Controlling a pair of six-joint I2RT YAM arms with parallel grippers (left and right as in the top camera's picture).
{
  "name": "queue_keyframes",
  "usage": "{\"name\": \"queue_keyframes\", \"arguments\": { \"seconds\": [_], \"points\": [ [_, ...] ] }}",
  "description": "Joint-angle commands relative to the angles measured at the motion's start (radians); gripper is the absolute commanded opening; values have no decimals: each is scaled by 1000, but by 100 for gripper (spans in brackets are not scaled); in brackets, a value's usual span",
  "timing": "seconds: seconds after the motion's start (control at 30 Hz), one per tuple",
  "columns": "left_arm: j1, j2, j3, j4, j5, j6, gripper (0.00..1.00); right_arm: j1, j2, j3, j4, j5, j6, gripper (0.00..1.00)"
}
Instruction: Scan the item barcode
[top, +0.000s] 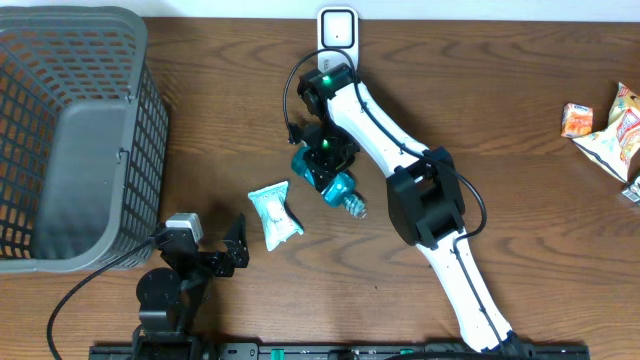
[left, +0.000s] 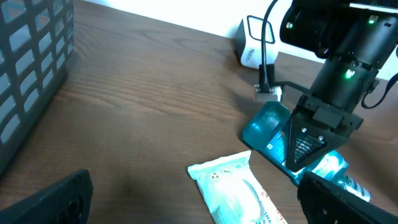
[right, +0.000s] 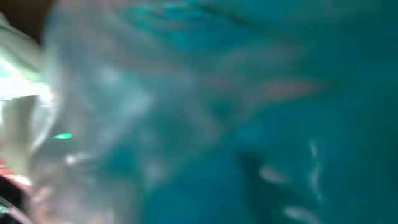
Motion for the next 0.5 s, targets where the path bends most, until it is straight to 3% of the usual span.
{"name": "queue_keyframes", "arguments": {
  "seconds": [0.0,0.13,0.27,0.37,0.47],
  "points": [
    [-4,-5,-19,-18,5,3,98,12,72,-20,20,173,112,14],
    [-4,-5,-19,-18,5,2,98,29,72,-19,22,337,194,4],
    [-4,-5,-19,-18,5,2,98,37,72,27,13,338,253,1],
    [-4,-5,-19,-18,5,2,97,36,70,96,2,357,399,1],
    [-4,-5,-19,-18,5,2,98,35,69,157,-6,498,614,1]
  ]
}}
